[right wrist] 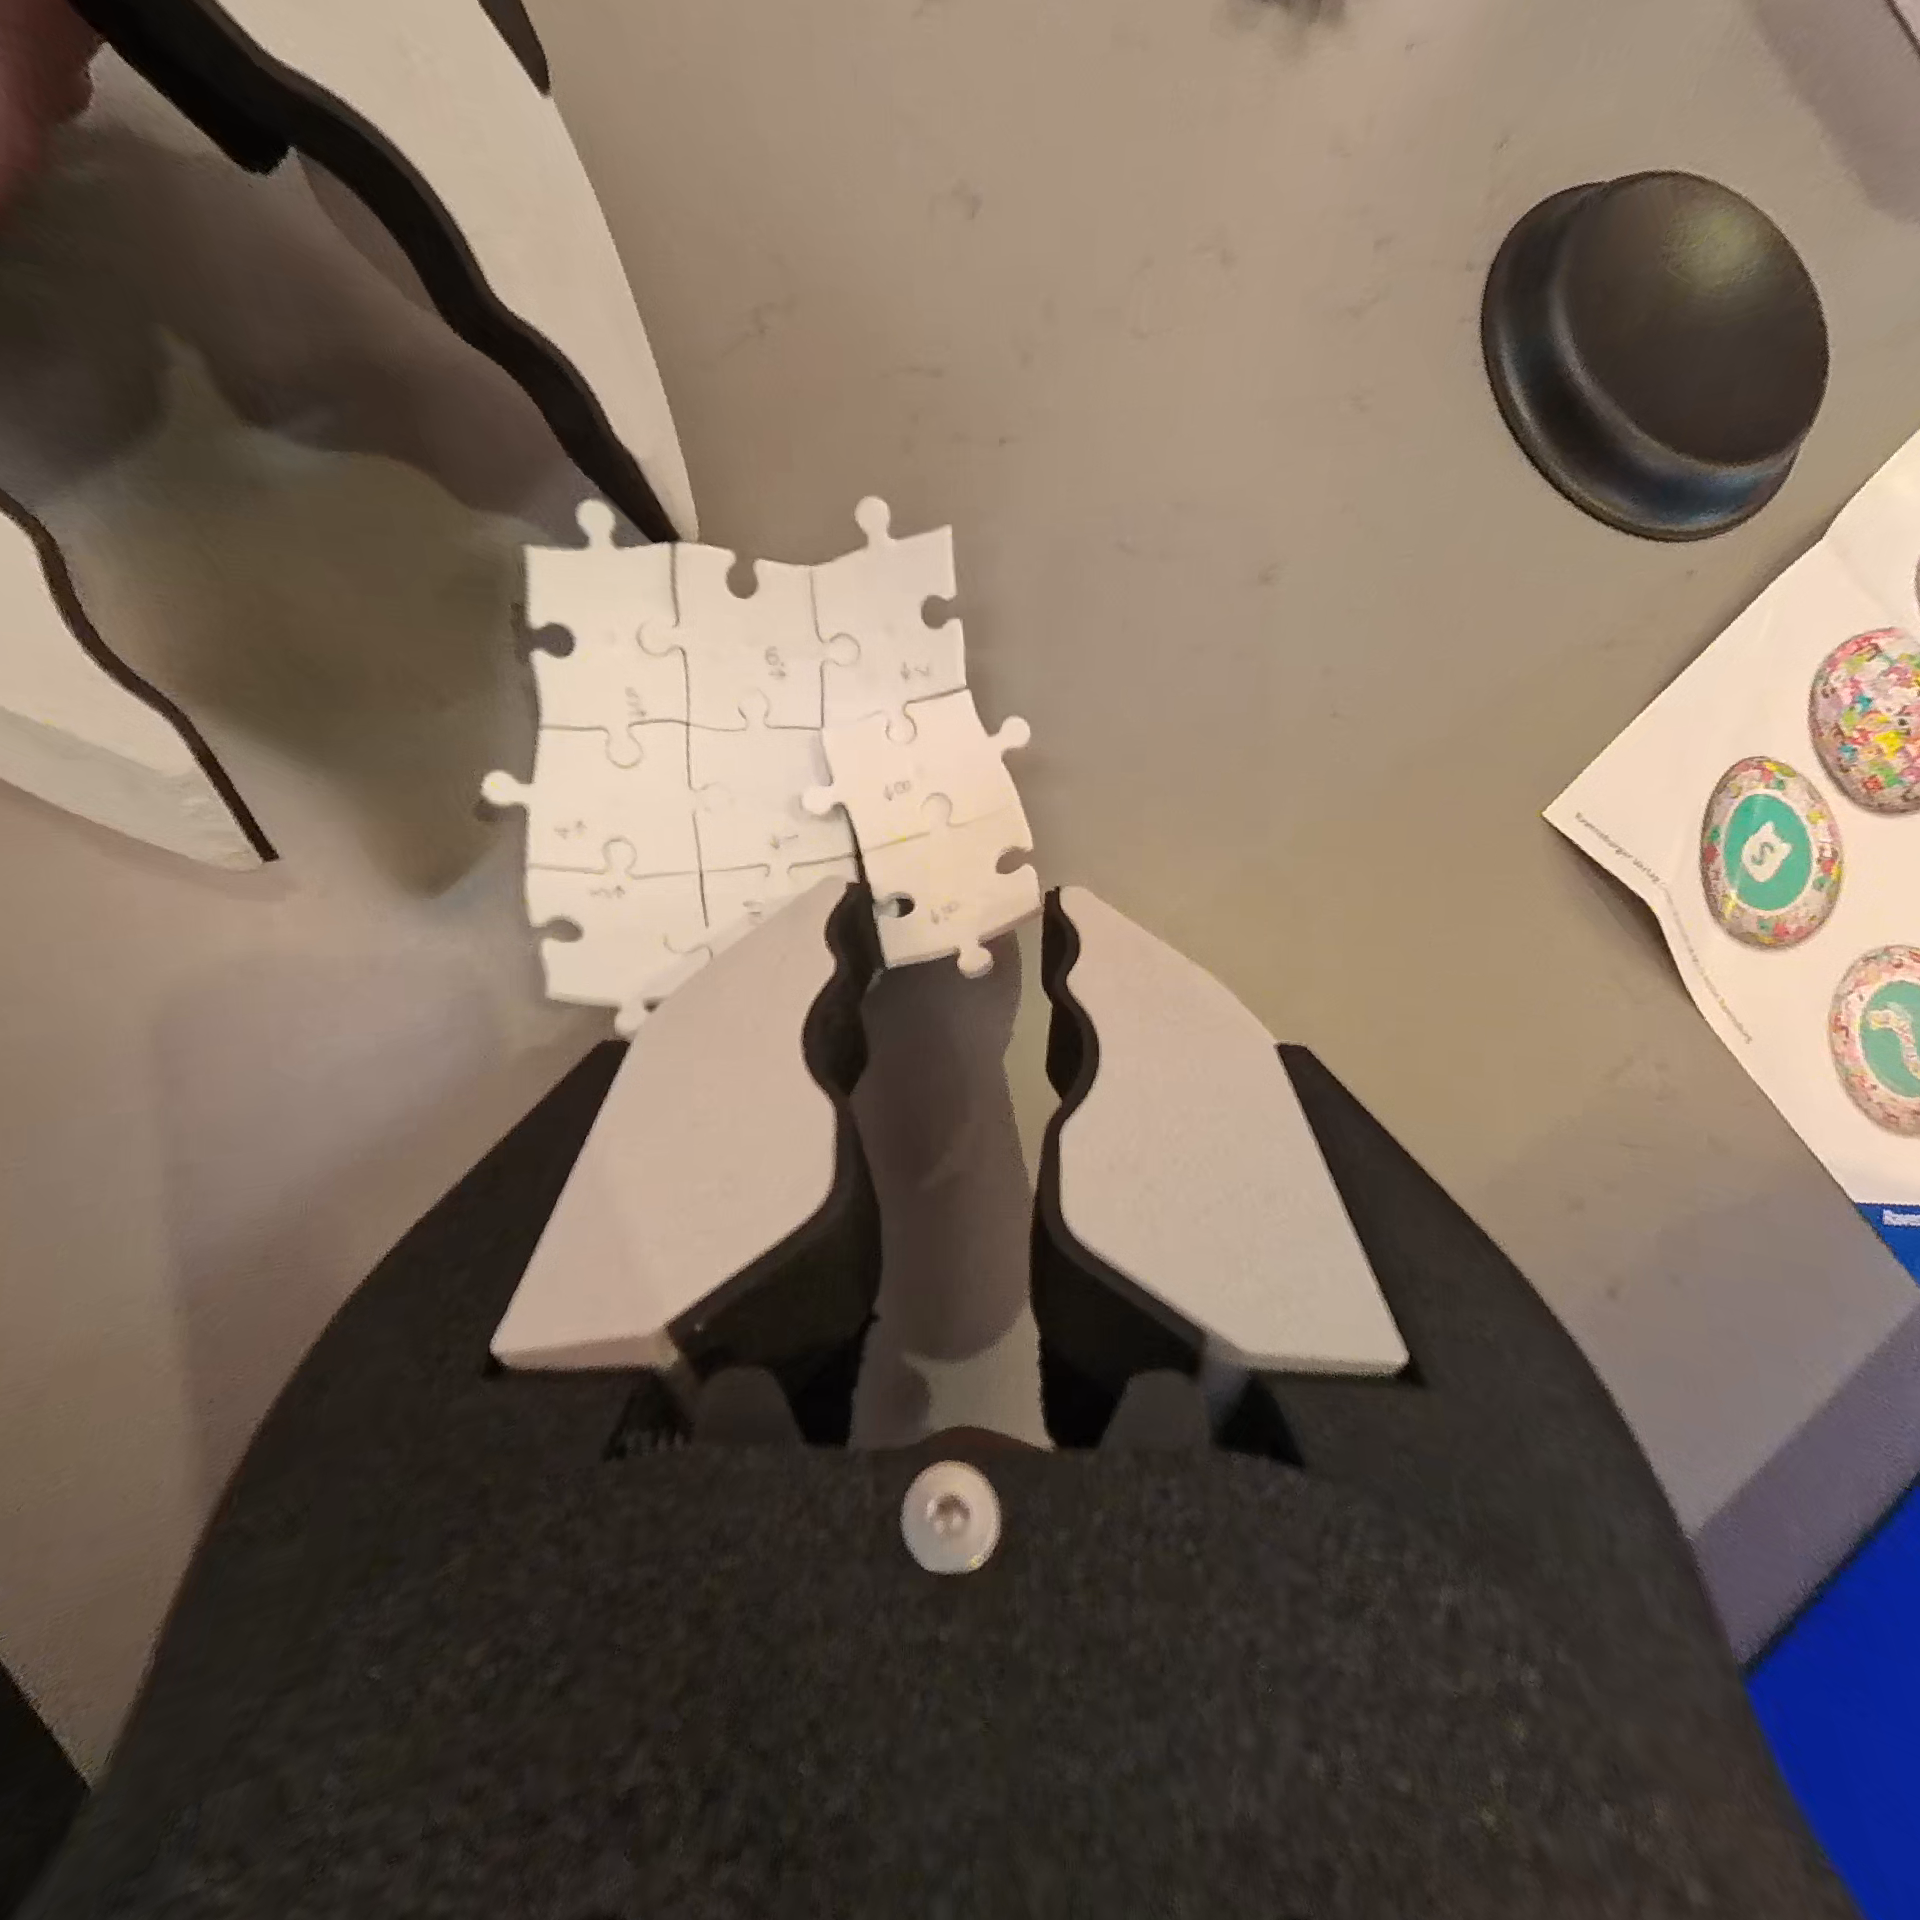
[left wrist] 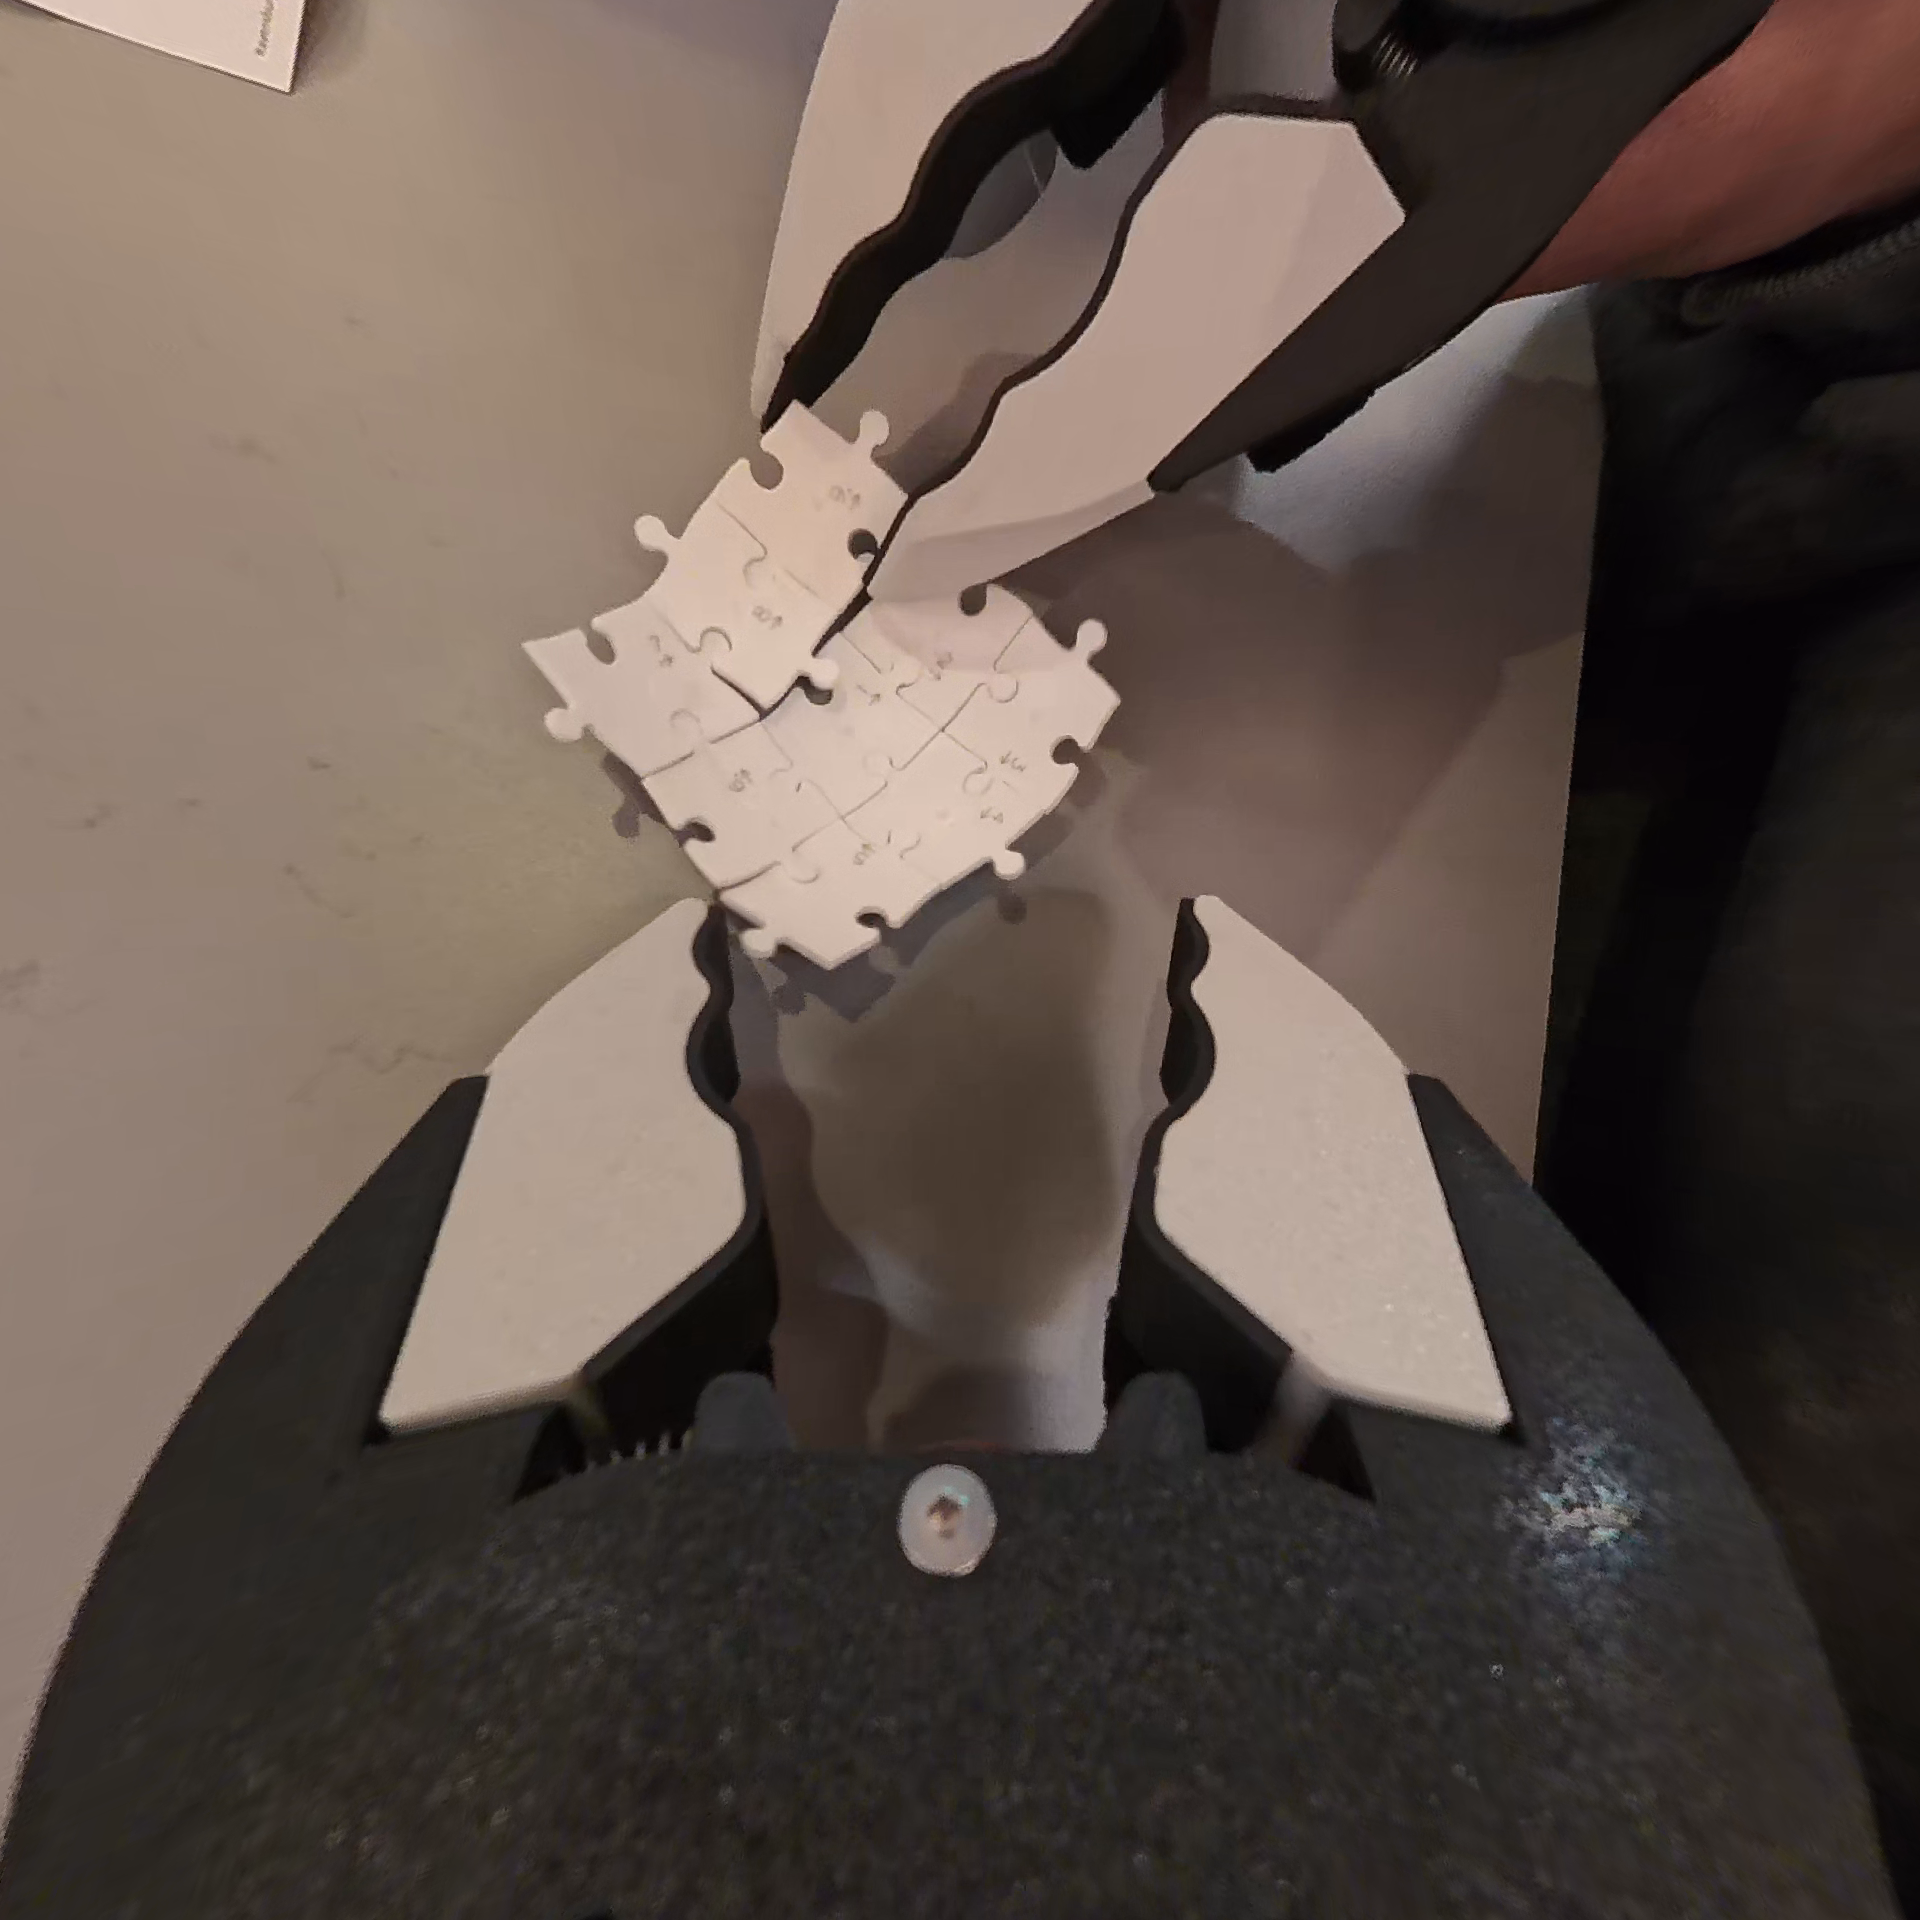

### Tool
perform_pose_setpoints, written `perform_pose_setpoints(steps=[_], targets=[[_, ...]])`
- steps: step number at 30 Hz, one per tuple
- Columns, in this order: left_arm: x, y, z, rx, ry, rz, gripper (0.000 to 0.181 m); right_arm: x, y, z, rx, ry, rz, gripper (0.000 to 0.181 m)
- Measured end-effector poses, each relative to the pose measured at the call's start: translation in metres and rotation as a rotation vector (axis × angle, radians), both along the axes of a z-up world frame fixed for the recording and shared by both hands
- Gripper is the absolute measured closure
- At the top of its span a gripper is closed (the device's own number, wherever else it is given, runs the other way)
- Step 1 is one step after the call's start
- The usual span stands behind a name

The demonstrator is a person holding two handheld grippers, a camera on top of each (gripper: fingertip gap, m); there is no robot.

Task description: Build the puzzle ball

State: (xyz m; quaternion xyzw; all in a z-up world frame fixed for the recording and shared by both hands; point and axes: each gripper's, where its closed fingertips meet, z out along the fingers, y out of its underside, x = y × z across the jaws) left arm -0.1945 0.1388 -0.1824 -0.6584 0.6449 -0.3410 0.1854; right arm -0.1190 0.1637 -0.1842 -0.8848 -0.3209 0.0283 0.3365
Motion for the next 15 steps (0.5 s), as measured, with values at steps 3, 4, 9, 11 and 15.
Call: perform_pose_setpoints(steps=[3,4,9,11,15], targets=[[0.001,-0.001,0.000,0.001,0.002,-0.004,0.101,0.000,0.000,-0.001,-0.004,-0.002,-0.002,0.150],[0.001,-0.001,0.000,0.000,0.002,-0.005,0.101,0.000,-0.001,-0.001,-0.005,0.002,-0.001,0.150],[0.002,-0.004,0.001,-0.001,-0.001,-0.011,0.102,-0.003,-0.002,0.002,-0.011,0.043,-0.004,0.147],[0.001,-0.004,0.001,0.002,0.000,-0.011,0.102,-0.003,-0.002,0.005,-0.005,0.068,-0.001,0.147],[0.001,-0.003,0.000,0.000,0.003,-0.007,0.102,-0.005,0.001,0.017,0.040,0.113,0.035,0.153]])
